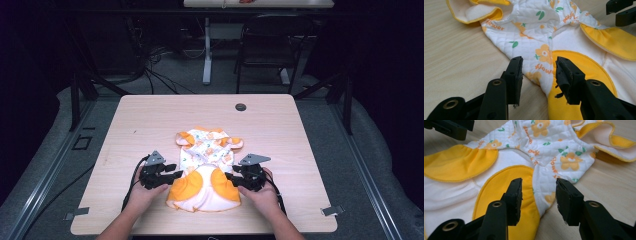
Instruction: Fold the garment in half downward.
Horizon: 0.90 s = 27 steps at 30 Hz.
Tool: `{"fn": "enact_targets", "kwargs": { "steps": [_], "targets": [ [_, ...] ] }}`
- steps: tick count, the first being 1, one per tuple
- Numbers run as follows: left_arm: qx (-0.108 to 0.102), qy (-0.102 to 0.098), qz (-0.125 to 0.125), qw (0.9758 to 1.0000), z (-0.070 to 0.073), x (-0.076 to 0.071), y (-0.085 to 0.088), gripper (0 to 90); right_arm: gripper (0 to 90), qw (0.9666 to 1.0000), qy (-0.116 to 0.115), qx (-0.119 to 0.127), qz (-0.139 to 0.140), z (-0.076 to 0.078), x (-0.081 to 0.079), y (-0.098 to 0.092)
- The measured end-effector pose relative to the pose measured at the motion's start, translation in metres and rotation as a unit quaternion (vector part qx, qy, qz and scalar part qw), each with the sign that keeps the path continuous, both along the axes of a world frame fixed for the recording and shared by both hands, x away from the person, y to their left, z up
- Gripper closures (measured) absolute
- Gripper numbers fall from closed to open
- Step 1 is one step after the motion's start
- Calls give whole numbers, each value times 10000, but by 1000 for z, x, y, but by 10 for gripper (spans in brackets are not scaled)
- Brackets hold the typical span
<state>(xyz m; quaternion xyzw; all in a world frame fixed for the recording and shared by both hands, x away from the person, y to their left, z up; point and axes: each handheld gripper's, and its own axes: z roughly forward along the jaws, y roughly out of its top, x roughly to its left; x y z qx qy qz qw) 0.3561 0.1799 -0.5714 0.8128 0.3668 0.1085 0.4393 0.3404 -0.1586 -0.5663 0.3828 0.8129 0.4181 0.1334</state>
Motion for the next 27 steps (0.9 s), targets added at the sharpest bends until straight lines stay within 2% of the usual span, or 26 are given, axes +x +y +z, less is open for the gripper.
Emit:
{"fn": "enact_targets", "kwargs": {
  "steps": [4,6,7,10,11,12,16,18,19,22,26,27],
  "targets": [
    [-62,-24,31,10000,-1,3,-2,595,599,10000,-36,14,-40,-1,3,-1],
    [-49,22,37,10000,-1,4,-3,641,622,10000,-9,33,-63,-2,4,0],
    [151,12,-73,9999,-2,4,-8,655,653,10000,0,12,-90,-3,6,1],
    [326,-75,-226,9992,-2,3,-15,688,699,10000,26,-58,-19,-6,6,4],
    [326,-75,-226,9992,-2,3,-15,700,699,10000,26,-58,-19,-6,6,4],
    [487,-72,-286,9984,-4,2,-19,709,717,9998,45,-148,86,-8,6,7],
    [689,-7,-394,9968,-8,0,-22,740,742,9982,75,-493,337,-13,4,13],
    [687,22,-401,9968,-9,0,-22,747,741,9970,-3,-616,471,-14,2,15],
    [651,62,-432,9969,-10,-1,-22,749,741,9971,-5,-589,476,-14,1,15],
    [677,76,-487,9965,-10,-3,-21,749,743,9976,177,-494,458,-14,0,13],
    [678,77,-517,9963,-10,-5,-22,749,742,9971,240,-488,537,-13,-1,11],
    [690,68,-528,9962,-10,-8,-23,749,742,9965,237,-556,575,-12,-2,11]
  ]
}}
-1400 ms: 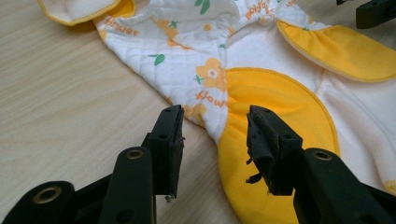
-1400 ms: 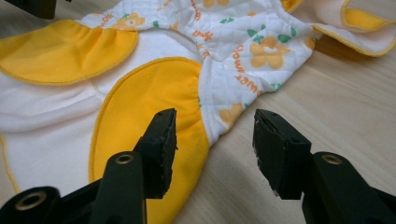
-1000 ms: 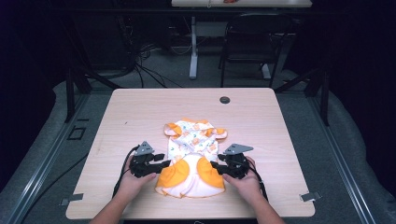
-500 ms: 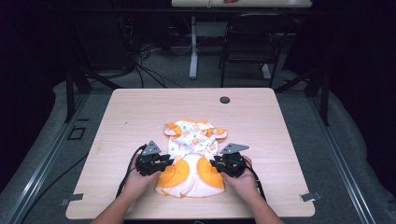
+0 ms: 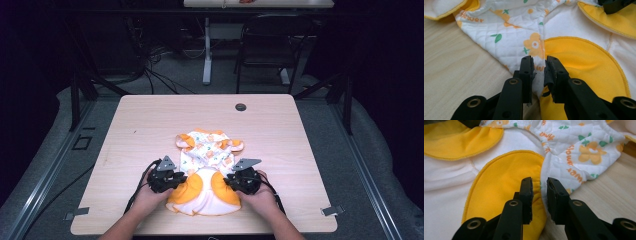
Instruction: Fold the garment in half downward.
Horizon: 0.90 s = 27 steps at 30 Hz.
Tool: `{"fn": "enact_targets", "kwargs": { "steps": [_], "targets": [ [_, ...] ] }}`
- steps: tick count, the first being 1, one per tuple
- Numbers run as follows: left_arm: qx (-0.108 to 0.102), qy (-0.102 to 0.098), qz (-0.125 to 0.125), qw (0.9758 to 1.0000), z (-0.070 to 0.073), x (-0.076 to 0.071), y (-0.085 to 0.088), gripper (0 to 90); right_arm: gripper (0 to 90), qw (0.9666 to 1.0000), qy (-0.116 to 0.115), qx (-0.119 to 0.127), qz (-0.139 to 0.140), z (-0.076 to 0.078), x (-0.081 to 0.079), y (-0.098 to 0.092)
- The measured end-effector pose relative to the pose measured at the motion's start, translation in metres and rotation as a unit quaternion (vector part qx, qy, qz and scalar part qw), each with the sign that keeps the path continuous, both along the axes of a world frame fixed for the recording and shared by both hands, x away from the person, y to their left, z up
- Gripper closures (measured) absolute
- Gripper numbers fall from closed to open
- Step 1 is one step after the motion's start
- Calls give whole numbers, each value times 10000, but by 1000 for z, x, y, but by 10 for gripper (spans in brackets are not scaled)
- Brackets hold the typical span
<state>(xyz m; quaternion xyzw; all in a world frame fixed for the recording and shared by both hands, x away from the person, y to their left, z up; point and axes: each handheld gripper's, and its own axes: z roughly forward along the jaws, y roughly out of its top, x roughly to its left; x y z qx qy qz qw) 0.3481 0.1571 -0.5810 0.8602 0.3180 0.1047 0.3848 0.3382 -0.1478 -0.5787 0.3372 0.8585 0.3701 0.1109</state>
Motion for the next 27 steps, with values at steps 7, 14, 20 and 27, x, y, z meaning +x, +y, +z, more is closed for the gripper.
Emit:
{"fn": "enact_targets", "kwargs": {
  "steps": [7,14,20,27],
  "targets": [
    [96,1,-87,9999,1,-8,-1,749,741,10000,5,34,53,0,-5,-1],
    [99,57,-188,9998,2,-17,0,749,740,9997,65,-88,221,2,-15,0],
    [117,116,-179,9997,3,-23,2,747,737,9995,94,-114,289,3,-20,2],
    [178,126,-212,9995,4,-30,1,743,734,9987,219,-191,415,5,-22,2]
  ]
}}
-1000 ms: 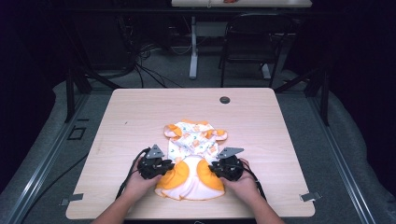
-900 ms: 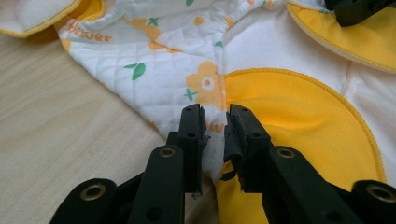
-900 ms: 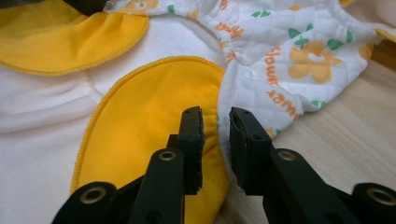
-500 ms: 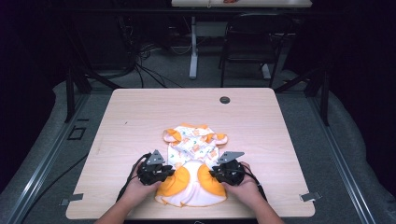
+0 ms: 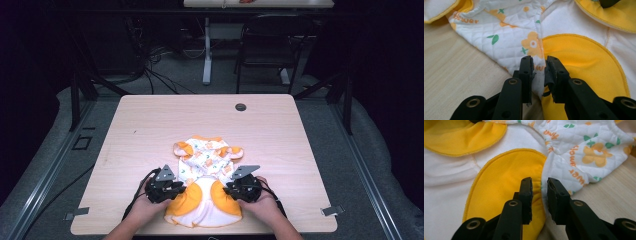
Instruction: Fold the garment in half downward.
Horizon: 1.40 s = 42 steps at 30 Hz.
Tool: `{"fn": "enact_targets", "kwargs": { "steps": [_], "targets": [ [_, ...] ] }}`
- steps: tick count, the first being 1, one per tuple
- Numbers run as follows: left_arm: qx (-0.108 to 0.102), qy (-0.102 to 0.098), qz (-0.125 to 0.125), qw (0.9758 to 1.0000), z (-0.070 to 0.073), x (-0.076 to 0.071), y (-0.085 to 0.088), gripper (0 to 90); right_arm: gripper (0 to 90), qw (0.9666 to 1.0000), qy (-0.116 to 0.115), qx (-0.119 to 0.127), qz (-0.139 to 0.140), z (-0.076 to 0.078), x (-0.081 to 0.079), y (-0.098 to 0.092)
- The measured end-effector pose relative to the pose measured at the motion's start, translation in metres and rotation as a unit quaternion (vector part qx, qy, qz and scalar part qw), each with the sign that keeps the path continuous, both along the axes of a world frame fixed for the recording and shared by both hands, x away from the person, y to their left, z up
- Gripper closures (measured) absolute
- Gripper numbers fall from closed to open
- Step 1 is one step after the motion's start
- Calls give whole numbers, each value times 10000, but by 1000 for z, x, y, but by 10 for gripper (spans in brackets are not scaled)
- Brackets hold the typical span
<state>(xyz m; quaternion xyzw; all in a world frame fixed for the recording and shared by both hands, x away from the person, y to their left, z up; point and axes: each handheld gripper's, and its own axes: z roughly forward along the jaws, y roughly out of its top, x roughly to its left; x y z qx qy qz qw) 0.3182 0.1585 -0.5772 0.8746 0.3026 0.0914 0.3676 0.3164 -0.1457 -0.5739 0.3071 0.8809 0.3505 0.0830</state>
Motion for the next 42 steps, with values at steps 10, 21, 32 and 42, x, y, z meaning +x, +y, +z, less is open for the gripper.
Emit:
{"fn": "enact_targets", "kwargs": {
  "steps": [10,21,32,42],
  "targets": [
    [-153,19,85,9998,6,10,3,644,690,9997,-63,210,-63,10,3,0],
    [-349,-8,254,9991,25,45,3,646,715,9983,-204,291,-461,34,36,-9],
    [-423,-124,160,9989,51,77,-9,650,737,9983,-204,200,-510,51,64,-5],
    [-408,-179,264,9987,62,116,-17,655,727,9988,-210,-109,-433,62,98,9]
  ]
}}
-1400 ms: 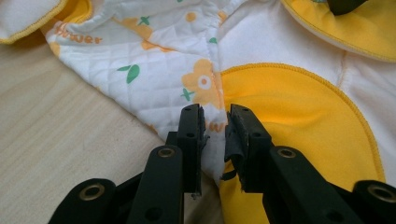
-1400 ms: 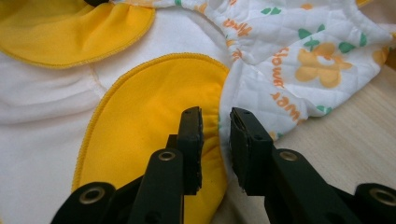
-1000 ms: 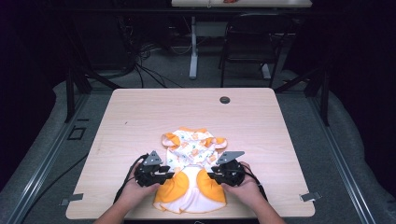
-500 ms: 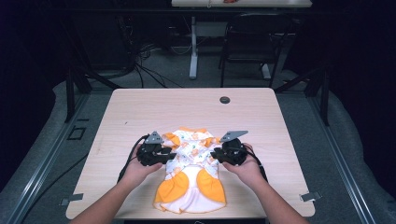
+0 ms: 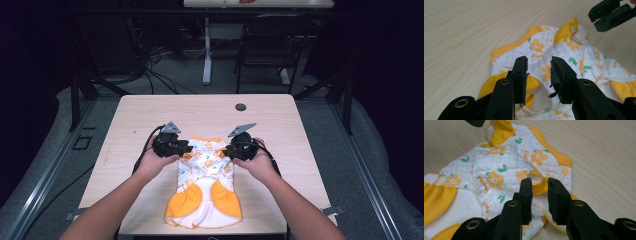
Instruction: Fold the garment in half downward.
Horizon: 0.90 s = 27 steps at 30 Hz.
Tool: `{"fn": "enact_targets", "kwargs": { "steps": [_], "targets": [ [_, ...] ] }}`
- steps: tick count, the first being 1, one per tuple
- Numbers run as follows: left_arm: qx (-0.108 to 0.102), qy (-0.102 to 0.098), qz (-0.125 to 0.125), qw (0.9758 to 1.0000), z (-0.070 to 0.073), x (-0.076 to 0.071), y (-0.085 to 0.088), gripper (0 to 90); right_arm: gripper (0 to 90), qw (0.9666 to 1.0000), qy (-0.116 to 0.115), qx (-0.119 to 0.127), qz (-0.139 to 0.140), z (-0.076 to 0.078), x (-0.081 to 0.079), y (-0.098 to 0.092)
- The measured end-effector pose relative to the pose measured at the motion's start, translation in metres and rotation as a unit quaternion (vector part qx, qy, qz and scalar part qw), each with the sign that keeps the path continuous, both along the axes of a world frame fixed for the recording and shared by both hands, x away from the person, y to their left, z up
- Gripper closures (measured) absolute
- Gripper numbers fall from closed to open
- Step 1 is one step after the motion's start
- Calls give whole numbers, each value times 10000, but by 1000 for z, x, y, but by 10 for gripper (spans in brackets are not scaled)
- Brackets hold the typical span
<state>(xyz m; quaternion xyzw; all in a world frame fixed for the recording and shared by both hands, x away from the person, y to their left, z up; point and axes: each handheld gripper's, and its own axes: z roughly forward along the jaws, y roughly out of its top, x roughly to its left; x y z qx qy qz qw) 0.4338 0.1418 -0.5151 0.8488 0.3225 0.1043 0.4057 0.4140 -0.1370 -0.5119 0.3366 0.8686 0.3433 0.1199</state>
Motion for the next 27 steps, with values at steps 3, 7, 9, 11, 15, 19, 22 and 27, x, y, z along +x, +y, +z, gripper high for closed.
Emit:
{"fn": "enact_targets", "kwargs": {
  "steps": [3,7,9,11,15,19,22,27],
  "targets": [
    [133,-1,51,9999,-1,12,-1,671,725,9998,-18,-159,83,2,10,5],
    [135,138,138,9997,-2,23,0,698,724,9995,16,-263,155,5,21,10],
    [244,268,166,9992,-4,34,-1,705,725,9990,83,-382,207,6,32,13],
    [317,316,199,9988,-5,40,-3,704,724,9988,119,-449,164,4,41,16],
    [454,336,222,9982,-7,51,-7,690,713,9975,199,-671,84,0,55,20],
    [524,362,234,9977,-11,59,-8,676,708,9978,191,-640,-20,-6,64,21],
    [562,412,252,9973,-18,63,-7,673,708,9972,233,-713,-79,-13,69,22],
    [677,461,276,9963,-27,67,-7,652,671,9959,327,-832,-146,-23,74,20]
  ]
}}
